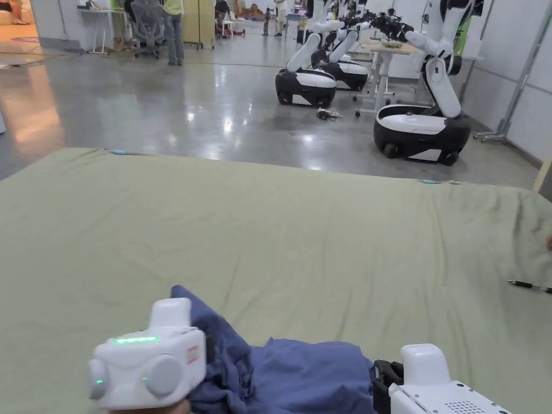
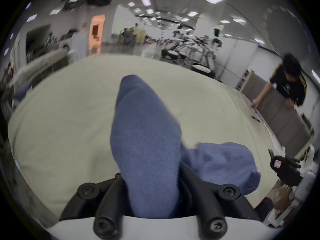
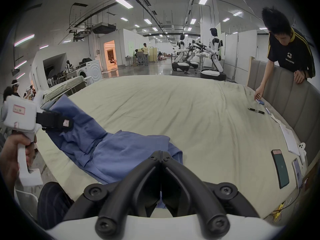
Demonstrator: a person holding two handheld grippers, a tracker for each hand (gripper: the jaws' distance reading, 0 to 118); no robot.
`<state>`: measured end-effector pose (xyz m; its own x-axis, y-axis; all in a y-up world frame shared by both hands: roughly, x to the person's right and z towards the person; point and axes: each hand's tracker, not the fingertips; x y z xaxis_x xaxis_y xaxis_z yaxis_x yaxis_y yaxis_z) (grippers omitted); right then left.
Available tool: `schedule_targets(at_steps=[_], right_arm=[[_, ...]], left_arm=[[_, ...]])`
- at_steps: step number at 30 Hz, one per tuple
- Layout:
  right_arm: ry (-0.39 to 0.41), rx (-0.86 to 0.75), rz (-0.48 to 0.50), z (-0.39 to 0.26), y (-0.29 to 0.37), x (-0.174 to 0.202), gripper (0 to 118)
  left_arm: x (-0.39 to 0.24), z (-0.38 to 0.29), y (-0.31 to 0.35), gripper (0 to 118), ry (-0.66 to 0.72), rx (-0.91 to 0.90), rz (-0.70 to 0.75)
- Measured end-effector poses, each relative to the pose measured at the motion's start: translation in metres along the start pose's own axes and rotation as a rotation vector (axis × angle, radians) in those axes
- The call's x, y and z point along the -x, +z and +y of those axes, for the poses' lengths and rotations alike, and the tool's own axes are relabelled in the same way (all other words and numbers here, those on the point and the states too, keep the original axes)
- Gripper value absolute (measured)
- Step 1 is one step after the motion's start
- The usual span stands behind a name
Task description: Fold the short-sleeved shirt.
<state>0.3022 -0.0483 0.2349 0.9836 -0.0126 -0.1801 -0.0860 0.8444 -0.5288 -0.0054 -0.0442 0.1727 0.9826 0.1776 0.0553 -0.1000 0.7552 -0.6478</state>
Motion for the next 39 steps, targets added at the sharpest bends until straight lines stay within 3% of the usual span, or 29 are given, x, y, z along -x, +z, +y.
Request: schedule_targets(at_steps=[4, 7, 10, 13, 16, 17, 22, 25, 26, 27, 28, 29, 34, 37, 39], right_arm=[[0.022, -0.025, -0.048, -0.002, 0.012, -0.015, 1], [0.009, -0.034, -0.071, -0.006, 0.024, -0.033, 1], [-0.003, -0.033, -0.099, -0.008, 0.031, -0.049, 1], [-0.01, -0.042, -0.108, -0.009, 0.035, -0.061, 1], [-0.02, -0.047, -0.101, -0.008, 0.033, -0.066, 1], [-0.023, -0.045, -0.096, -0.008, 0.031, -0.066, 1], [-0.057, -0.042, -0.074, -0.017, 0.028, -0.067, 1], [-0.067, -0.02, -0.071, -0.023, 0.022, -0.068, 0], [-0.071, -0.013, -0.072, -0.024, 0.021, -0.069, 1], [-0.078, -0.011, -0.071, -0.024, 0.021, -0.069, 1], [-0.089, -0.011, -0.063, -0.024, 0.022, -0.071, 1], [-0.093, -0.01, -0.061, -0.023, 0.023, -0.072, 1], [-0.092, 0.003, -0.05, -0.017, 0.026, -0.079, 1], [-0.079, 0.013, -0.041, -0.013, 0.028, -0.079, 1], [-0.07, 0.013, -0.031, -0.01, 0.027, -0.076, 1]], left_arm=[[-0.112, -0.008, -0.021, 9, -0.261, -0.009, -0.008], [-0.171, -0.037, -0.054, 9, -0.333, 0.063, -0.062], [-0.198, -0.07, -0.09, 15, -0.423, 0.14, 0.002], [-0.192, -0.076, -0.086, 20, -0.414, 0.103, -0.031], [-0.176, -0.054, -0.059, 54, -0.291, 0.115, -0.236], [-0.169, -0.041, -0.042, 61, -0.264, 0.075, -0.283], [-0.111, -0.013, 0.019, 61, 0.049, -0.107, -0.432], [-0.087, -0.01, 0.007, 57, 0.194, -0.112, -0.393], [-0.085, -0.01, -0.005, 50, 0.205, -0.071, -0.372], [-0.087, -0.013, -0.019, 31, 0.216, -0.015, -0.377], [-0.094, -0.019, -0.032, 19, 0.239, 0.023, -0.414], [-0.108, -0.026, -0.046, 18, 0.254, 0.065, -0.442], [-0.19, -0.07, -0.076, 18, 0.091, 0.209, -0.489], [-0.199, -0.083, -0.096, 15, 0.028, 0.21, -0.35], [-0.189, -0.074, -0.085, 16, 0.054, 0.213, -0.437]])
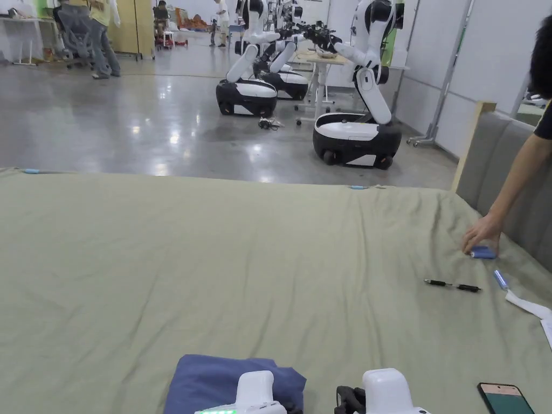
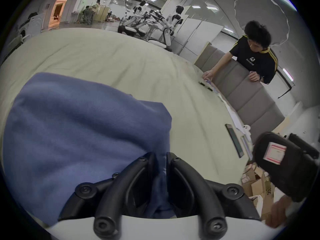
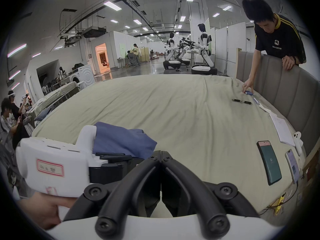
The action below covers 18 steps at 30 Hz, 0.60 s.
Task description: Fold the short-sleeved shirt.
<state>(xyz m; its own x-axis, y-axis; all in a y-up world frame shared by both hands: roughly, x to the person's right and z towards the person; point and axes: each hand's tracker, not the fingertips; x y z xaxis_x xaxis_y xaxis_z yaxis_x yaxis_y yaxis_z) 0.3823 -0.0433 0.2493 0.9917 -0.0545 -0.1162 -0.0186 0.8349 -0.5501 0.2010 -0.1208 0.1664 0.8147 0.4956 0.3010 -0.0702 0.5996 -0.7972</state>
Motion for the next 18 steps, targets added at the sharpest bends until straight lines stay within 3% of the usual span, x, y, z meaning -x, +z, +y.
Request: schedule_targets(at_steps=[3, 6, 8, 10, 11, 12, 13, 14, 16, 17, 18], right_arm=[[-0.016, 0.012, 0.098, 0.005, -0.014, 0.008, 1], [-0.061, 0.047, 0.207, 0.008, -0.045, 0.023, 1], [-0.133, 0.108, 0.298, 0.004, -0.07, 0.031, 1], [-0.221, 0.184, 0.419, -0.008, -0.095, 0.031, 1], [-0.223, 0.222, 0.427, -0.014, -0.103, 0.031, 1], [-0.181, 0.235, 0.353, -0.019, -0.108, 0.031, 1], [-0.125, 0.215, 0.214, -0.024, -0.11, 0.031, 1], [-0.115, 0.211, 0.142, -0.027, -0.112, 0.028, 1], [-0.267, 0.194, 0.204, -0.028, -0.112, 0.021, 1], [-0.283, 0.204, 0.203, -0.026, -0.113, 0.021, 1], [-0.239, 0.209, 0.193, -0.024, -0.115, 0.025, 1]], left_arm=[[-0.002, 0.009, 0.053, 16, -0.093, -0.096, -0.01], [0.023, 0.013, 0.106, 17, -0.08, -0.203, 0.029], [0.053, 0.013, 0.133, 37, -0.038, -0.245, 0.083], [0.088, 0.011, 0.152, 65, 0.025, -0.278, 0.126], [0.104, 0.01, 0.158, 73, 0.067, -0.288, 0.162], [0.12, 0.007, 0.164, 73, 0.106, -0.303, 0.181], [0.135, 0.005, 0.167, 73, 0.15, -0.313, 0.179], [0.149, 0.005, 0.164, 73, 0.196, -0.308, 0.147], [0.17, 0.005, 0.152, 73, 0.31, -0.248, 0.037], [0.176, 0.005, 0.142, 73, 0.358, -0.225, -0.031], [0.181, 0.005, 0.129, 73, 0.406, -0.21, -0.107]])
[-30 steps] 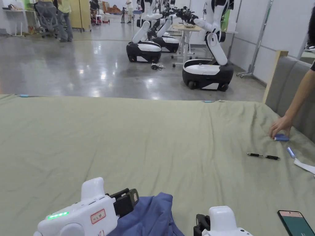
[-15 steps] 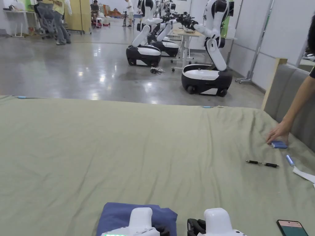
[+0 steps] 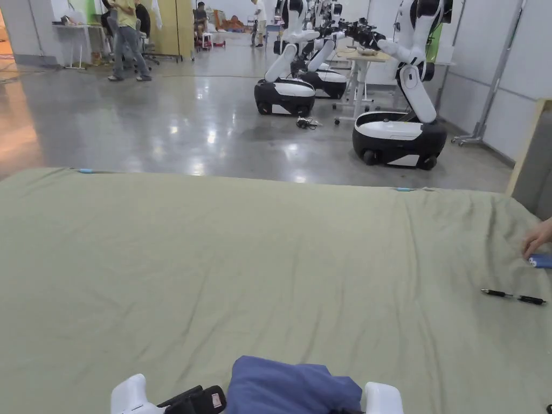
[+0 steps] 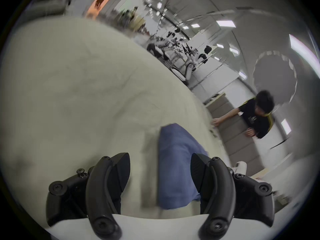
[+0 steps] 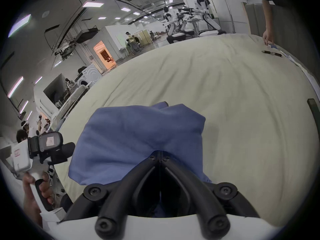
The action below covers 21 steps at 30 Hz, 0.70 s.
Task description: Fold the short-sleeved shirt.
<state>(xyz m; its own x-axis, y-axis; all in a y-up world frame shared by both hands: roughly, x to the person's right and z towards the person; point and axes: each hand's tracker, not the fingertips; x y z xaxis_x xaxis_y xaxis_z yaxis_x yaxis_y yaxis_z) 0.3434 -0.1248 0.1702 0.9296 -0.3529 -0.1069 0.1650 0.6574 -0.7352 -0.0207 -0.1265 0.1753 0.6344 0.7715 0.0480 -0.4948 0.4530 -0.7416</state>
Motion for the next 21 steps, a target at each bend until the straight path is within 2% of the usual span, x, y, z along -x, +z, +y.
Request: schedule_targets(at_steps=[2, 3, 5, 6, 7, 9, 11, 14, 21], right_arm=[[0.044, 0.003, -0.02, 0.002, -0.001, 0.005, 1], [0.043, 0.006, -0.017, 0.003, -0.001, 0.005, 1], [0.025, 0.009, -0.008, 0.005, -0.001, 0.001, 1], [0.013, 0.007, 0.001, 0.004, -0.001, -0.001, 1], [0.011, 0.004, 0.001, 0.004, -0.001, -0.002, 1], [0.016, -0.008, -0.002, 0.003, 0.001, -0.003, 1], [0.025, -0.023, 0.018, 0.002, 0.008, 0.0, 1], [0.072, -0.061, 0.027, 0.004, 0.019, 0.012, 1], [0.108, -0.052, 0.037, 0.011, 0.005, 0.057, 1]], left_arm=[[0.005, -0.004, -0.028, 72, 0.076, 0.035, -0.021], [0.006, -0.007, -0.043, 71, 0.095, 0.064, -0.02], [0.002, -0.019, -0.068, 65, 0.126, 0.137, -0.115], [-0.002, -0.025, -0.079, 48, 0.129, 0.15, -0.187], [-0.011, -0.028, -0.088, 26, 0.103, 0.156, -0.146], [-0.019, -0.032, -0.094, 22, 0.009, 0.173, -0.016], [-0.019, -0.024, -0.086, 21, 0.038, 0.156, -0.044], [-0.025, -0.009, -0.064, 20, -0.149, 0.157, 0.033], [0.058, 0.064, 0.023, 20, -0.123, 0.072, 0.207]])
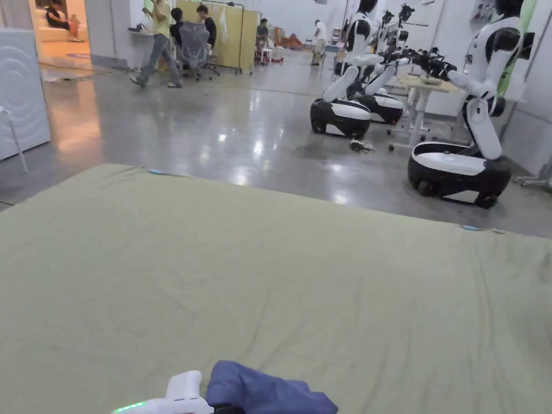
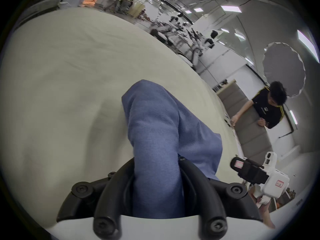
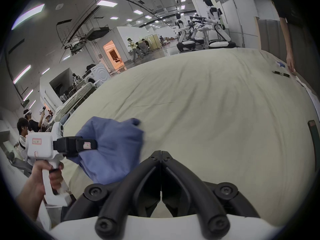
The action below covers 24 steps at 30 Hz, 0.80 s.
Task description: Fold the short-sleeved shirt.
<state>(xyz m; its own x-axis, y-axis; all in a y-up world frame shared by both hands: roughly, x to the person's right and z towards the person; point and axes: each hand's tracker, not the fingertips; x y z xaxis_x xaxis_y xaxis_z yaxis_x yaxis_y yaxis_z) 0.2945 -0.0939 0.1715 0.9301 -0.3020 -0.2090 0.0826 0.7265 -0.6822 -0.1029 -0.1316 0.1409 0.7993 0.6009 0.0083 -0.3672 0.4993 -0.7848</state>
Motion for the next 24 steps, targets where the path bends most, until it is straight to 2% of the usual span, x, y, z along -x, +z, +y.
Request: schedule_targets(at_steps=[2, 11, 14, 16, 17, 18, 19, 22, 24], right_arm=[[0.03, 0.019, 0.008, 0.001, -0.01, 0.018, 1], [0.096, 0.052, 0.081, -0.001, -0.037, 0.092, 1], [0.097, 0.05, 0.094, -0.001, -0.033, 0.101, 1], [0.101, 0.044, 0.097, 0.0, -0.029, 0.105, 1], [0.104, 0.038, 0.099, 0.001, -0.026, 0.104, 1], [0.106, 0.033, 0.1, 0.003, -0.023, 0.104, 1], [0.109, 0.025, 0.098, 0.004, -0.02, 0.102, 1], [0.114, 0.006, 0.087, 0.009, -0.008, 0.092, 1], [0.119, -0.005, 0.079, 0.012, 0.0, 0.084, 1]], left_arm=[[0.039, 0.017, 0.025, 20, 0.035, -0.002, 0.004], [0.202, 0.08, 0.15, 20, 0.125, -0.112, 0.303], [0.24, 0.088, 0.174, 21, 0.252, -0.127, 0.238], [0.238, 0.091, 0.174, 35, 0.208, -0.086, 0.204], [0.233, 0.093, 0.174, 49, 0.181, -0.09, 0.231], [0.226, 0.095, 0.178, 71, 0.139, -0.111, 0.287], [0.206, 0.091, 0.185, 75, 0.118, -0.147, 0.306], [0.179, 0.099, 0.221, 75, 0.084, -0.236, 0.343], [0.14, 0.1, 0.241, 75, -0.008, -0.291, 0.376]])
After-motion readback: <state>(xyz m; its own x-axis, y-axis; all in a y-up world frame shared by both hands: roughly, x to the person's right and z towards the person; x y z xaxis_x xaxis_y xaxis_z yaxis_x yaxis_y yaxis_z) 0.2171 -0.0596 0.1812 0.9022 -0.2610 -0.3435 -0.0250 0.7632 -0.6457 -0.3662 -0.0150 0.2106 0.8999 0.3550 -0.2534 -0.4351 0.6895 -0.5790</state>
